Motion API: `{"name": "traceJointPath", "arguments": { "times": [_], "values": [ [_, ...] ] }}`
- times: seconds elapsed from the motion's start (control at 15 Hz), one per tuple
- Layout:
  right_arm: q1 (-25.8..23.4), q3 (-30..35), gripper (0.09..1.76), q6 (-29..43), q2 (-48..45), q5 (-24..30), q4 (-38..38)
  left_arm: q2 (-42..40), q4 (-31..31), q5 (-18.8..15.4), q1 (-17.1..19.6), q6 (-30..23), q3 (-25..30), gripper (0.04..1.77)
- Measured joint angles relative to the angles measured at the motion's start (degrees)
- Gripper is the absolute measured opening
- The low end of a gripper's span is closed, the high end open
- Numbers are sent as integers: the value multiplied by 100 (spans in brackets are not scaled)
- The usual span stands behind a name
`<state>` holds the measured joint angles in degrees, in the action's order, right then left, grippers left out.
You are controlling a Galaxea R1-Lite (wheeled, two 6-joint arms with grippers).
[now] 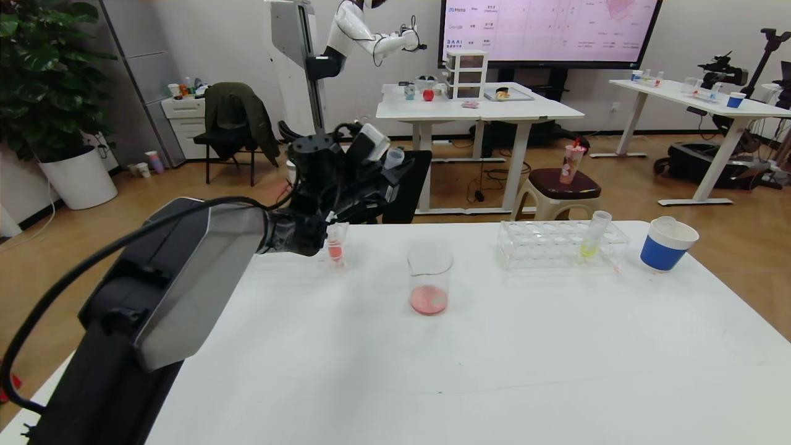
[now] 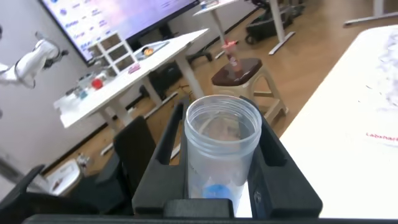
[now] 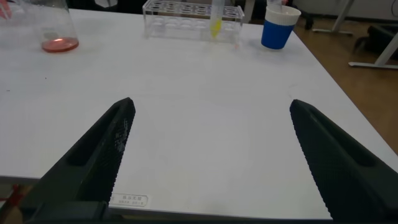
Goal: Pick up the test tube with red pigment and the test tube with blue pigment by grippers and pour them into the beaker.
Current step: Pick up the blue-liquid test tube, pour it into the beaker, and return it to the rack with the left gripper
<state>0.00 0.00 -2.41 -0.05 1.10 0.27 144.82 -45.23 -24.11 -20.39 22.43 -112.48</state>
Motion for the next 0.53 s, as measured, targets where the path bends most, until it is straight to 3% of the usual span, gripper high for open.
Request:
{"name": "traceJointPath", "arguments": {
  "times": [0.33, 0.53],
  "values": [
    [0, 0, 174, 0, 0, 0, 0, 322, -775, -1097, -7, 934, 157, 53],
    [0, 0, 173, 0, 0, 0, 0, 503, -1204, -1543, -7, 1495, 190, 53]
  ]
}}
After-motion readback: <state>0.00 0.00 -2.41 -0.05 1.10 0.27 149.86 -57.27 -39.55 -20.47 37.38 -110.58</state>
